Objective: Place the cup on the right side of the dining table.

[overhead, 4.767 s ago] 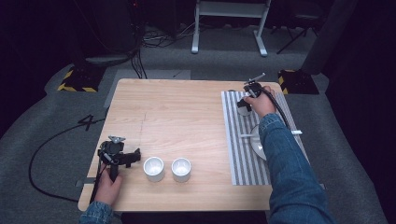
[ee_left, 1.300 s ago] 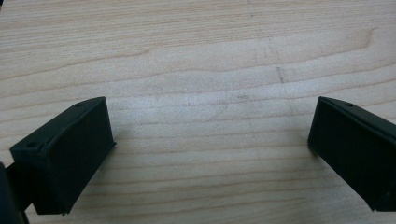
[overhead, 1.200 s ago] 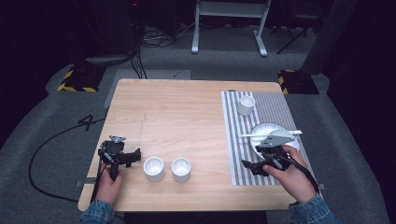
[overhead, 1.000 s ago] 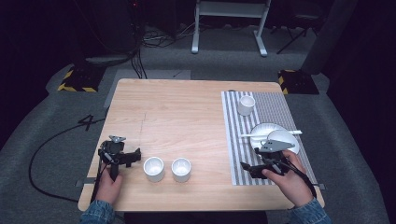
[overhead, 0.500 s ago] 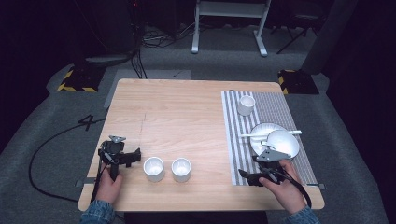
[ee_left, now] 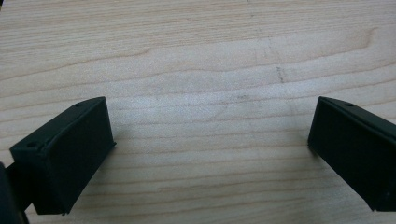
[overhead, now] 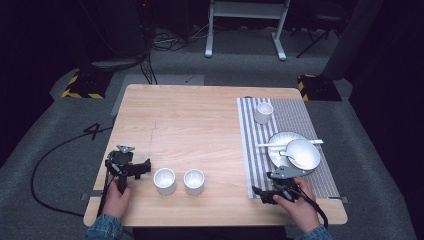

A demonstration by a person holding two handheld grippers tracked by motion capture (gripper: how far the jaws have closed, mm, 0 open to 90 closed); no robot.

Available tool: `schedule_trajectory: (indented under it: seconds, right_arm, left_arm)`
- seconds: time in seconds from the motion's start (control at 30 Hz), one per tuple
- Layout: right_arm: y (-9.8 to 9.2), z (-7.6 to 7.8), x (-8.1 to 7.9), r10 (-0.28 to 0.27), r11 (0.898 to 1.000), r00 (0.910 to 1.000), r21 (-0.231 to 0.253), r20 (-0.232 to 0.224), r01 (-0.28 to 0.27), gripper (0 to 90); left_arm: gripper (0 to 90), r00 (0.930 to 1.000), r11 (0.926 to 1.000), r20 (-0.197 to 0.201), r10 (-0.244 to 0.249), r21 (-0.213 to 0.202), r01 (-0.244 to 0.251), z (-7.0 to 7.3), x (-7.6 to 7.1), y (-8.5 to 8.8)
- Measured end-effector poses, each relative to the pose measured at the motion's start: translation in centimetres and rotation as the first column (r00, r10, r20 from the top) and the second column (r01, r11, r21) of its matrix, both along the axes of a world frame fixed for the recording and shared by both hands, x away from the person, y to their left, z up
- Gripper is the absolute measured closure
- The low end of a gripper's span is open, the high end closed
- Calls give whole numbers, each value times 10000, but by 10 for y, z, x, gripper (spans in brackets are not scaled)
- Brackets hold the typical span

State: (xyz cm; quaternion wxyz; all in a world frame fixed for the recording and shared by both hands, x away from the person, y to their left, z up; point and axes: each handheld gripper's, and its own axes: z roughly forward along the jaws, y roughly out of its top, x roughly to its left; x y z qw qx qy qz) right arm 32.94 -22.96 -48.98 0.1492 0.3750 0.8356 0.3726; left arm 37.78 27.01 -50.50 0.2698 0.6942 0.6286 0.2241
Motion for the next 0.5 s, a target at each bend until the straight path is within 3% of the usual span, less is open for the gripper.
schedule_trajectory:
  seconds: [0.27,0.5]
  right_arm:
    - [4,-11,-3,-22,9989,9999,-477,165,29,179]
    - [5,-14,-4,-168,9995,9994,-253,287,175,154]
  left_arm:
    - [3,10000,10000,3,1,-1,-1,0,0,0]
    - [3,10000,10000,3,4,-6,-4,0,0,0]
